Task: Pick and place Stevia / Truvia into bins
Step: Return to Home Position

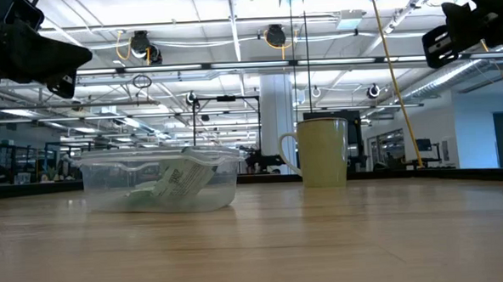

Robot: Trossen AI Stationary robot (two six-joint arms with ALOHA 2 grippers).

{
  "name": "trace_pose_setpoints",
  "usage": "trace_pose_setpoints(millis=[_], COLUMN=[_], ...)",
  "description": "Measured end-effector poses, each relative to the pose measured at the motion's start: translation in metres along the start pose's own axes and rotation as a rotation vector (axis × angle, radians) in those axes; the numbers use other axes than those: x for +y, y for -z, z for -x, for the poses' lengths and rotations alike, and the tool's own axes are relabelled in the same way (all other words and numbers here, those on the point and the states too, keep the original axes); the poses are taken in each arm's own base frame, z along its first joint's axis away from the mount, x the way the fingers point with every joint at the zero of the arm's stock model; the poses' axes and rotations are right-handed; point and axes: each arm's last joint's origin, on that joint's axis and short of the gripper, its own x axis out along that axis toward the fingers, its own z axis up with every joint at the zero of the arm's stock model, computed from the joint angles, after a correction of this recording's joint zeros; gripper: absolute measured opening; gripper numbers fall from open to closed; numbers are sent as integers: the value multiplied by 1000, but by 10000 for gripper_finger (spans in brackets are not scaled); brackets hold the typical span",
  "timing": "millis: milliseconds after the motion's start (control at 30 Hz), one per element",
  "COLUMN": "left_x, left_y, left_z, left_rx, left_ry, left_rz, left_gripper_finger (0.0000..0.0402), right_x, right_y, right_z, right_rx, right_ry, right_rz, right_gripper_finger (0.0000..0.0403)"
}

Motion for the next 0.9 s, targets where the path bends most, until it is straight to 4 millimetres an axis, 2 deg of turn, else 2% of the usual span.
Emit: trace_pose_setpoints(millis=[167, 400, 900], left_x=[1, 1, 1], left_y=[0, 0, 0], left_z=[0, 0, 0], left_rx=[-1, -1, -1], left_ry=[-21, -23, -23], left_rz=[1, -1, -32], left_gripper_finger=[31, 31, 31], right_x=[-5, -6, -6], right_y=[14, 14, 14], right_z=[-4, -4, -4], right_rx=[-41, -71, -75], right_ry=[-2, 44, 42], right_rz=[-20, -77, -73], right_gripper_finger=[102, 102, 102])
